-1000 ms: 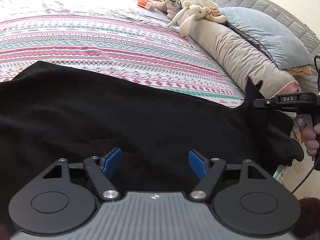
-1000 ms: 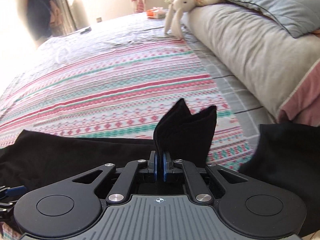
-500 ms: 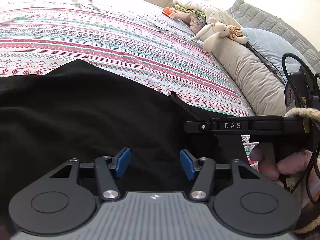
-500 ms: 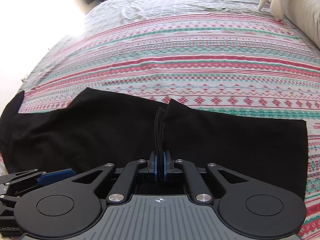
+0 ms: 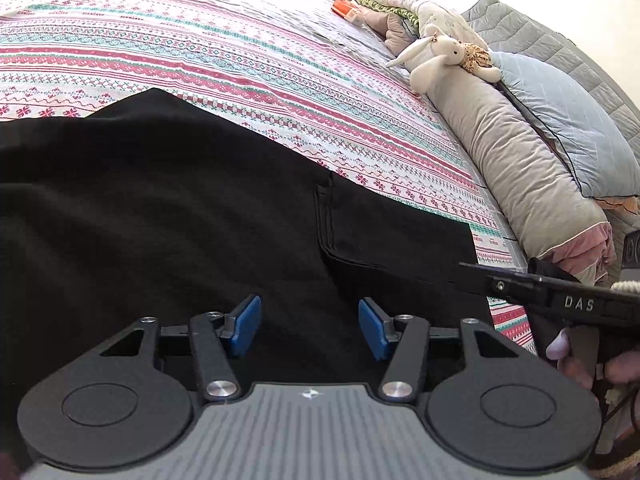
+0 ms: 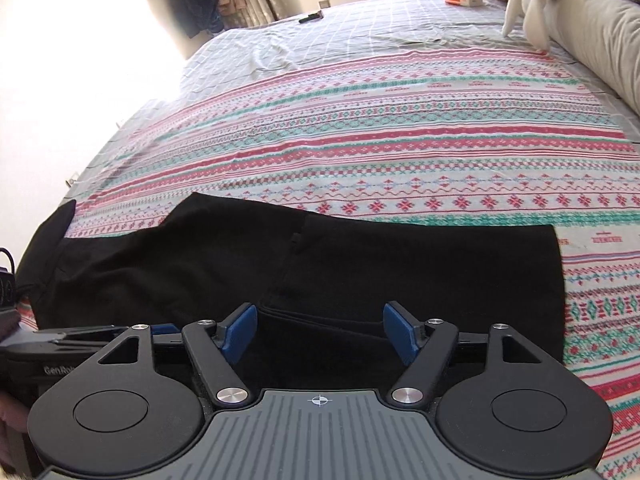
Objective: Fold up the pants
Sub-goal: 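Grasp the trouser fold with the right gripper while the left gripper approaches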
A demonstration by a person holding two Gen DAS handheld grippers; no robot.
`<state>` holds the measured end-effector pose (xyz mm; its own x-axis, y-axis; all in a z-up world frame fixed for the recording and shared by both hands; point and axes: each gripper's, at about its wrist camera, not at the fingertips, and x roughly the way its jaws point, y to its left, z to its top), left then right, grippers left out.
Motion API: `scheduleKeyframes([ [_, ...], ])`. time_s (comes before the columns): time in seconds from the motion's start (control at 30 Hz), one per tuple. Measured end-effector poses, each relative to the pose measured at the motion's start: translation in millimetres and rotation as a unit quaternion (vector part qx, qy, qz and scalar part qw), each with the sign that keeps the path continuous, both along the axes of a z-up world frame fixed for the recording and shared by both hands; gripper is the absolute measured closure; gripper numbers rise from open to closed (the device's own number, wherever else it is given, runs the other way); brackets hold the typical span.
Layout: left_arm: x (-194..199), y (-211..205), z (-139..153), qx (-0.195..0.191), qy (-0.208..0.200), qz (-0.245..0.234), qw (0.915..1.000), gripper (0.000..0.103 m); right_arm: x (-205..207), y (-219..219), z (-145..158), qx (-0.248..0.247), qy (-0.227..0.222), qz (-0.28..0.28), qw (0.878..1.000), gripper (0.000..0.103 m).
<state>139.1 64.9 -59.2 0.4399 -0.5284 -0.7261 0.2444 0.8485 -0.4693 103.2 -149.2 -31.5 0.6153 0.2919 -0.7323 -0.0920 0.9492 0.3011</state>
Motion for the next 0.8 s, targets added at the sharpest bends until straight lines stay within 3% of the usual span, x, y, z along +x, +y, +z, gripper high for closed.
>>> scheduleKeyframes([
  [0.27, 4, -1, -12, -0.003, 0.031, 0.016, 0.9994, 0.029, -15, -12, -41, -0.013, 0.020, 0.003, 1.000, 0.032],
  [0.4, 7, 0, -12, -0.022, 0.034, 0.017, 0.9990, 0.025, -18, 4, -52, -0.041, -0.014, 0.028, 0.999, 0.032],
  [0.5, 11, -2, -15, -0.053, 0.048, 0.017, 0.9973, 0.024, -23, 14, -56, -0.048, -0.042, 0.046, 0.997, 0.050],
  [0.57, 14, -3, -19, -0.082, 0.060, 0.016, 0.9947, 0.024, -26, 18, -56, -0.042, -0.048, 0.062, 0.996, 0.074],
  [0.7, 19, -4, -27, -0.134, 0.090, 0.029, 0.9864, 0.024, -34, 19, -53, -0.002, -0.048, 0.095, 0.994, 0.083],
  [0.8, 20, -9, -26, -0.134, 0.091, 0.032, 0.9862, 0.024, -45, 24, -49, 0.003, -0.057, 0.131, 0.990, 0.084],
])
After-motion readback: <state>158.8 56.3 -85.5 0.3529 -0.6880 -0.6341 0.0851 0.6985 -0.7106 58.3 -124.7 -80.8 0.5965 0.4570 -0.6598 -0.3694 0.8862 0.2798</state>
